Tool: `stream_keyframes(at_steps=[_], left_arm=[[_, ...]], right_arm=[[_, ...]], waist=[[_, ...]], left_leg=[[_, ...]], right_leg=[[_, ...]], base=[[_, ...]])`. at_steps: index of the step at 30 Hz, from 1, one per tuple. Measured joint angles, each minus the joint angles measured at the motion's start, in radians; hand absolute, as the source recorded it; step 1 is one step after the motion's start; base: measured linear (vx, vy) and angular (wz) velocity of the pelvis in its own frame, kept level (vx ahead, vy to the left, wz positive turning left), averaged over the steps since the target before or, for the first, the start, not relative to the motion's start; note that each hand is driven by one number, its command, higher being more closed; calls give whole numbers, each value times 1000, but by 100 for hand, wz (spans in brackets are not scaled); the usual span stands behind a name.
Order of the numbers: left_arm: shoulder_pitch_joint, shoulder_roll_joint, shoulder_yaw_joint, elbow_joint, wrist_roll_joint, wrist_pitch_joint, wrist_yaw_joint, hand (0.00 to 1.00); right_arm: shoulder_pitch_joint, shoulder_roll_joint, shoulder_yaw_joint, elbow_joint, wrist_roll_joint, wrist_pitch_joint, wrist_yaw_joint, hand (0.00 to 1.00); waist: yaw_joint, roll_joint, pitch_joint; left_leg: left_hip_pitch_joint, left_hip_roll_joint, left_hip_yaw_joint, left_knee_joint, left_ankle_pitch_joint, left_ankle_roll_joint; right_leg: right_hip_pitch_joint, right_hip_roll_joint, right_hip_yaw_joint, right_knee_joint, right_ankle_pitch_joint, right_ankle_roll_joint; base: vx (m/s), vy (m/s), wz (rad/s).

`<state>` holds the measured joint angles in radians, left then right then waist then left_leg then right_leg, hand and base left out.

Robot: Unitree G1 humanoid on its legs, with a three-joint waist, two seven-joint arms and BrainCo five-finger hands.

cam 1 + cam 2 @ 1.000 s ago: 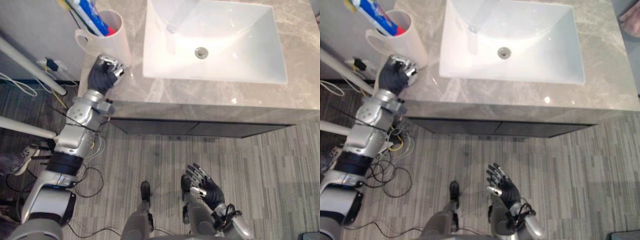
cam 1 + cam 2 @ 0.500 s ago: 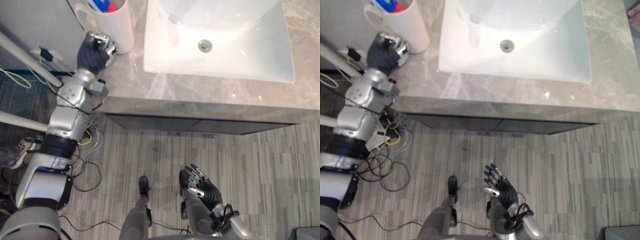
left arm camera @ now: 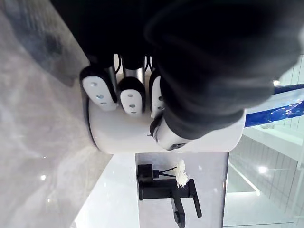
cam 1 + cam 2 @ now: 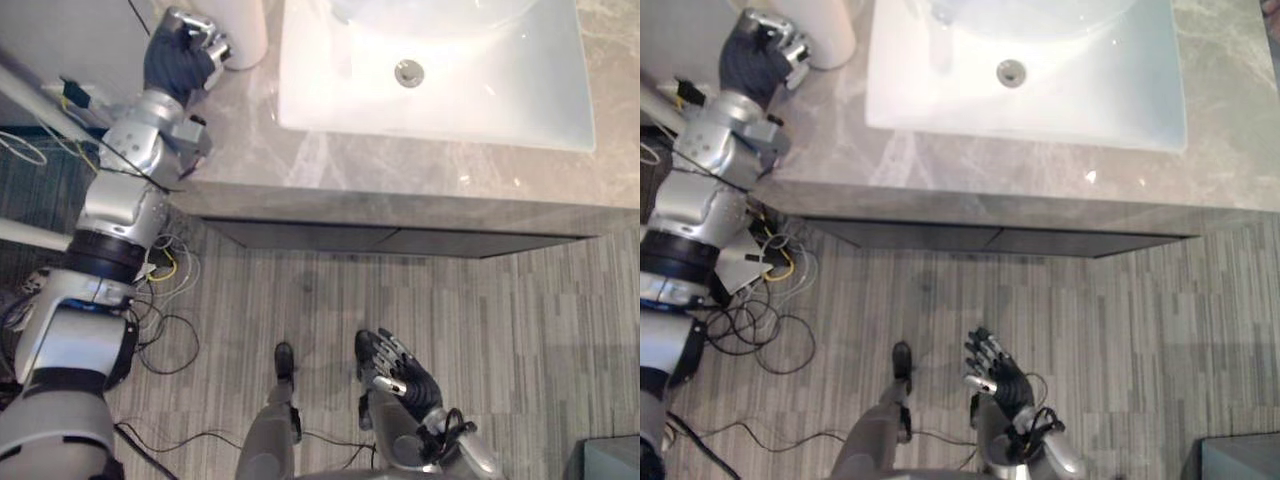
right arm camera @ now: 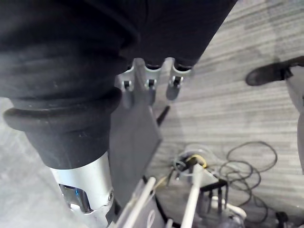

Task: Organize washtable

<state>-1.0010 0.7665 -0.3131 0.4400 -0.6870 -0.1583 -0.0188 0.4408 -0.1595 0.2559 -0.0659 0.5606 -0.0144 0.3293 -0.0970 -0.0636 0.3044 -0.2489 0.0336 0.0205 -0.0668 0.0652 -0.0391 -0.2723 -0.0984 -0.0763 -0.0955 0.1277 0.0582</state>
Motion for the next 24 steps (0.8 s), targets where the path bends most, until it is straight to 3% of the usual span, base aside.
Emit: stream_keyframes(at_steps=[14, 24], left_arm=[[-39, 0, -8, 66, -6, 0, 12, 100], [159, -2, 14, -89, -4, 3, -2, 100]], right_arm=[[0, -4, 27, 0, 2, 0, 0, 0], [0, -3, 28, 1, 0, 2, 0, 0]], waist=[[-2, -7, 3], [1, -7, 1]], left_leg=[[16, -1, -1, 2, 0, 0], [45, -1, -3, 3, 1, 0]], right_leg=[[19, -1, -1, 0, 2, -1], [49, -1, -5, 1, 1, -1]], base=[[0, 0, 0], [-7, 1, 1]])
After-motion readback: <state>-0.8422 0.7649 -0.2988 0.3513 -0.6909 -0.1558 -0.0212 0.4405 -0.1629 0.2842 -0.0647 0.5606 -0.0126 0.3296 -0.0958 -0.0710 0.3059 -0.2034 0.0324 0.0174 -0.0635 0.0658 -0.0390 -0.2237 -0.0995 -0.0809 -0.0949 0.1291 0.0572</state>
